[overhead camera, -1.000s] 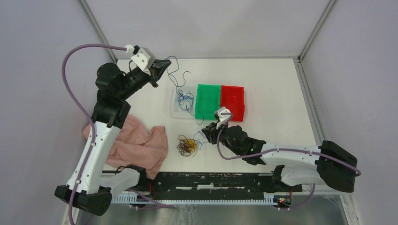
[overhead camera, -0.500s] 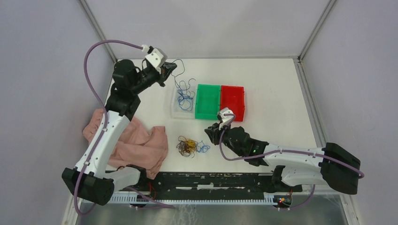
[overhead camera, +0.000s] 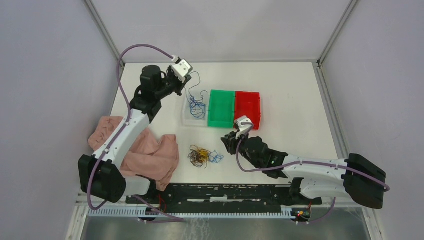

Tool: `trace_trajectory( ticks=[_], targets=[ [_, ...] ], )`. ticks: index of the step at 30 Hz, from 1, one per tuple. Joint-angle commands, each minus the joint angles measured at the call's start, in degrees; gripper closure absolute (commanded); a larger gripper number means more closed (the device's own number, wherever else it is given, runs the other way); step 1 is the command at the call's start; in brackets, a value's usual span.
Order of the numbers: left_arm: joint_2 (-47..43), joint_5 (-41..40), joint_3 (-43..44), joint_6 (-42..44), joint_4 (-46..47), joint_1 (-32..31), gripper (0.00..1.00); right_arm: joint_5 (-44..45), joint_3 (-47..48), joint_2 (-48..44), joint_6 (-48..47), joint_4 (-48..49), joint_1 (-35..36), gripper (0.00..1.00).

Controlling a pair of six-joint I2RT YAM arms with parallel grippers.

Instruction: Untangle the cables

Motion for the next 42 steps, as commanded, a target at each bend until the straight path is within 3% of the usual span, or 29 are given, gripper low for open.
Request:
trace_trajectory(
  ticks=[1,8,14,18,22,28,35,42],
  targets=[
    [2.57,-1.15,1.7,2.71,3.81,-1.19,0.97,1.77,-0.26,-1.15,-1.13,4.01,0.15,0.7],
    [9.14,-1.66,4.25,-3.07,4.85,-2.54,0.97,2.82,-0.49,-1.29,-1.81,4.54,-0.1,0.7],
    [14.11,-10.68,2.49,2.06,3.17,-5.66,0.97,2.69,-0.77,-2.06,-1.35,5.5,-1.76,0.71],
    [17.44,-17.22,3.78,0.63,3.14,-5.01,0.97,1.7,-0.82,-1.33,-1.06,5.87,-2.75,0.71],
    [17.24,-15.51,4.84,-5.46,1.83,-0.75,0.97,1.47,-1.03,-0.77,-0.95,6.31,-3.4,0.71],
    [13.29,-16.45,-0.54,-2.3,2.58,0.9,0.97,0.55,-1.22,1.53,0.26,8.33,-3.97,0.71],
    [12.58,-15.72,-3.07,-0.31,1.52,0.19,0.97,0.03,-1.27,1.68,1.24,9.06,-4.1,0.71],
    [18.52,-14.26,1.67,-1.9,0.04,-4.33,0.97,0.77,-1.63,1.31,1.28,8.84,-4.23,0.71]
  ],
)
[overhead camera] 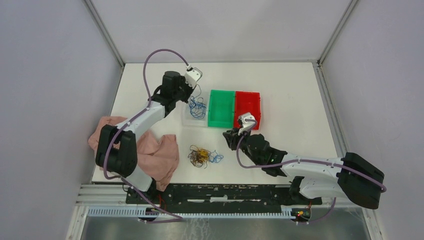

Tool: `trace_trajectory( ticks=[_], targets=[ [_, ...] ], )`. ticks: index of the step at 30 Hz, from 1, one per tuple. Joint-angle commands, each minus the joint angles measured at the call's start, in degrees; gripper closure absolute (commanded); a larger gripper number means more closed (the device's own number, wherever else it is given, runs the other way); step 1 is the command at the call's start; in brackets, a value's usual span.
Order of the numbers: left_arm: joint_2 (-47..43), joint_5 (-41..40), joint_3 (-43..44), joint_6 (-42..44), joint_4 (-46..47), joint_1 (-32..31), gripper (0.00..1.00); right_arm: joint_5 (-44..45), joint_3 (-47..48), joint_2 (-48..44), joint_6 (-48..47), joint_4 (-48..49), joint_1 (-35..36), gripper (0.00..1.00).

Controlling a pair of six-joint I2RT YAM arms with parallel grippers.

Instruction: Untangle the cables

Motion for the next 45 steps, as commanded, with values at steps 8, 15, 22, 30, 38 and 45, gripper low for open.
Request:
trace_trajectory(
  ticks=[8,15,22,30,38,45],
  targets=[
    [12.7,0.56,9.26,-0.07,-3.08,-5.12,0.97,1.18,-0.77,-2.11,0.43,2.46,-1.02,0.72],
    [14.92,-2.03,6.23,1.92,-1.23,-4.65,0.97,-0.3,-0.05,-0.75,0.59,2.86,-2.28,0.72],
    [15.4,-1.72,9.12,3.64,-4.85,-3.97,0.84,-1.18,0.16,-0.22,1.17,3.05,-2.95,0.72],
    [13.45,5.79,18.91,4.66,-20.82,-0.38,0.37,-1.34,0.45,-2.47,1.44,1.2,-3.43,0.71],
    [9.08,10.13,20.2,4.74,-23.44,0.09,0.34,-1.74,-0.22,-4.44,2.73,-0.49,-3.41,0.69],
    [7.19,19.36,17.52,11.52,-32.17,-1.86,0.31,-3.39,-0.15,-5.25,2.47,-1.88,-3.41,0.64]
  ],
)
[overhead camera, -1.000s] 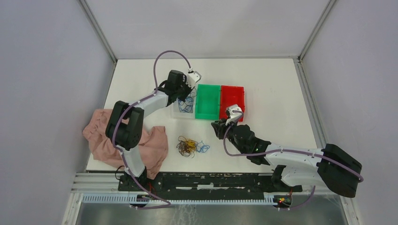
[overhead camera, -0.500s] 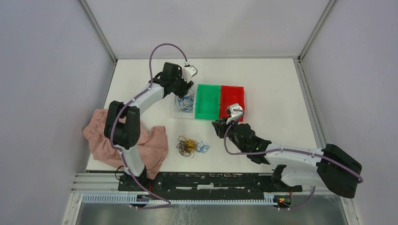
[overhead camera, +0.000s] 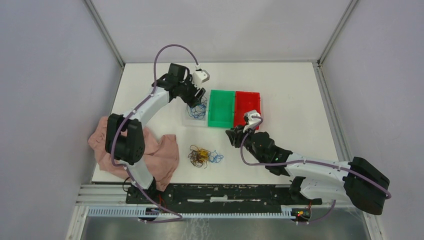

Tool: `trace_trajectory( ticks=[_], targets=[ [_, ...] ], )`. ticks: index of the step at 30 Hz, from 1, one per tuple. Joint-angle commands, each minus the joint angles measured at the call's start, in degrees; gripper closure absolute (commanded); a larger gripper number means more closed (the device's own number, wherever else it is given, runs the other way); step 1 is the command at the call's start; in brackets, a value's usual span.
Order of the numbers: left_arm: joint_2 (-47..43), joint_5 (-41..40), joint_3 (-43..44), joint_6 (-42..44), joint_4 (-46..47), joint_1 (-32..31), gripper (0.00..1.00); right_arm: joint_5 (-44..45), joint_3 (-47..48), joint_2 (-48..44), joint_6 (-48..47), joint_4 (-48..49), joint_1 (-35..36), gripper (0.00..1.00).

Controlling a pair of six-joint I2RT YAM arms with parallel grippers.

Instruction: Untangle the cables

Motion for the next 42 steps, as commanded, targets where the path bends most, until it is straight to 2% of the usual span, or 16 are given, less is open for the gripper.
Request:
trace_trajectory(
  ticks=[1,5,10,13,16,24,33,42],
  targets=[
    [-4.64,9.21,-0.37,7.66,-8.21,-1.75,0.3,-2.22,0.94,-1.46,0.23,-0.41,-0.11,0.62],
    [-9.8,13.46,-1.67,11.34,-15.75,-3.05,0.29,-9.49,1.42,-1.54,0.3,-2.19,-0.13,0.5],
    [-17.33,19.13,-6.34,13.74,-24.69,-3.22,0.29,-31.32,3.22,4.82,-2.89,-1.58,-0.14,0.47],
    [-22.46,18.77,-10.49,14.2,-25.4,-3.29,0.29,-37.23,5.26,8.96,-5.27,-3.33,-0.05,0.45],
    [-25.79,18.76,-12.1,14.85,-27.26,-3.34,0.29,-38.74,6.85,10.79,-9.56,-4.81,0.0,0.42],
    [-29.73,18.42,-13.19,17.66,-32.22,-3.34,0.3,-41.67,16.27,15.23,-25.6,-20.07,0.15,0.41],
    [-32.78,18.29,-13.8,18.66,-34.08,-3.36,0.3,-35.37,27.3,17.67,-47.5,-41.66,2.82,0.4],
    [-34.51,18.12,-12.22,17.26,-34.14,-3.32,0.31,-37.44,31.87,23.6,-54.46,-46.83,4.28,0.42]
  ],
)
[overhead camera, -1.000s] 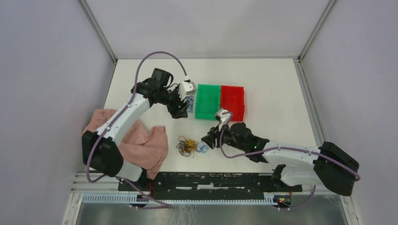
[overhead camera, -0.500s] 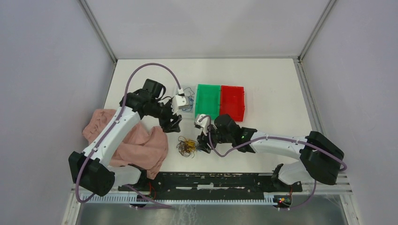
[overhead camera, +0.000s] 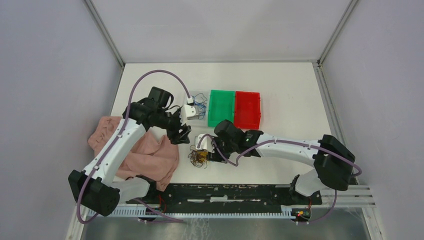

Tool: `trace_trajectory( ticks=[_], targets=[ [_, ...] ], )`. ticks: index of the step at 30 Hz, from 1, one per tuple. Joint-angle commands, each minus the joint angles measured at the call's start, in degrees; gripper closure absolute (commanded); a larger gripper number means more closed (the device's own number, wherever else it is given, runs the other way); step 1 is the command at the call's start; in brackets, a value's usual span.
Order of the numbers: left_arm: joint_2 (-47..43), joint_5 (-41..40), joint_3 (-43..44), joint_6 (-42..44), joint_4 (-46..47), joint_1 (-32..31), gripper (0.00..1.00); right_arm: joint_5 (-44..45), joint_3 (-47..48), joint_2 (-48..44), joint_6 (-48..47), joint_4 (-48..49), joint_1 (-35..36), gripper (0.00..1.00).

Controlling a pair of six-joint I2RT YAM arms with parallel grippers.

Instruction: Untangle the cables

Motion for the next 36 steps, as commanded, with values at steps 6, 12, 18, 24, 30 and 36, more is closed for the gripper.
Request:
trace_trajectory(
  ticks=[6,12,18,24,30,36],
  targets=[
    [-4.19,0.3,2.21,1.4,-1.5,0.02,0.31,2.05,2.55,5.92,-4.32,3.29,1.13,0.47],
    [-4.68,-0.12,2.12,1.54,-1.5,0.08,0.32,3.31,1.71,3.54,-2.58,5.44,1.19,0.91],
    [-7.33,0.04,-0.5,3.08,0.5,0.1,0.33,2.19,-0.91,-5.63,3.58,7.29,0.54,0.99],
    [-15.06,4.32,-7.35,4.77,7.38,0.04,0.36,-1.88,0.83,-10.98,12.59,5.43,0.03,0.99],
    [-23.03,10.85,-13.93,1.19,18.16,-0.03,0.44,-6.25,6.05,-9.29,19.01,4.82,0.07,0.99],
    [-23.31,15.0,-15.49,-0.87,19.5,-0.39,0.5,-8.71,10.21,-7.29,25.08,8.81,0.15,0.99]
  ],
)
